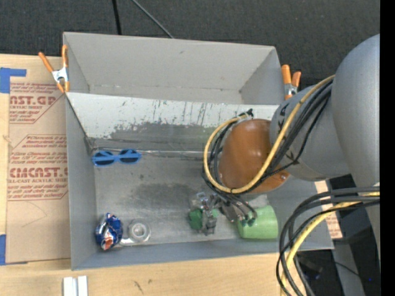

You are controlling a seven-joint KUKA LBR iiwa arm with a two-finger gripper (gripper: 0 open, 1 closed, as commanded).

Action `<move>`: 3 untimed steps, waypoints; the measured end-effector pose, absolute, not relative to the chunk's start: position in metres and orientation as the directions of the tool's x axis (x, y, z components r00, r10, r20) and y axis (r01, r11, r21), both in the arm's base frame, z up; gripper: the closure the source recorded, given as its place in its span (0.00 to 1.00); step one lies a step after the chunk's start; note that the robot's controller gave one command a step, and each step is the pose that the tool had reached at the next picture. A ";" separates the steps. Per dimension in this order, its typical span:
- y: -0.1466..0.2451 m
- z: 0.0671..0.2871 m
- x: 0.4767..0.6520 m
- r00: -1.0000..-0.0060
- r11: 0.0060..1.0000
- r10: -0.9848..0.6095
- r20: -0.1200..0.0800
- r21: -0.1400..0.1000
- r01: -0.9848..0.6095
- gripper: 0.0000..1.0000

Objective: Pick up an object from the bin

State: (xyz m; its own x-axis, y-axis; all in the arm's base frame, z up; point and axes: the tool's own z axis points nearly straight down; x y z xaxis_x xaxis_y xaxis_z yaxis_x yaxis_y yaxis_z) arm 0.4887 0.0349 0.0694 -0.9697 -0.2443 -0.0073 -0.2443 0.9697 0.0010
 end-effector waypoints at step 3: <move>0.037 0.188 0.491 -0.970 0.970 -0.245 -0.007 -0.002 -0.245 1.00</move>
Offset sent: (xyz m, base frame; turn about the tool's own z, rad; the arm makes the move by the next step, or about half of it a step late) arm 0.0000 0.0000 0.0403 0.0000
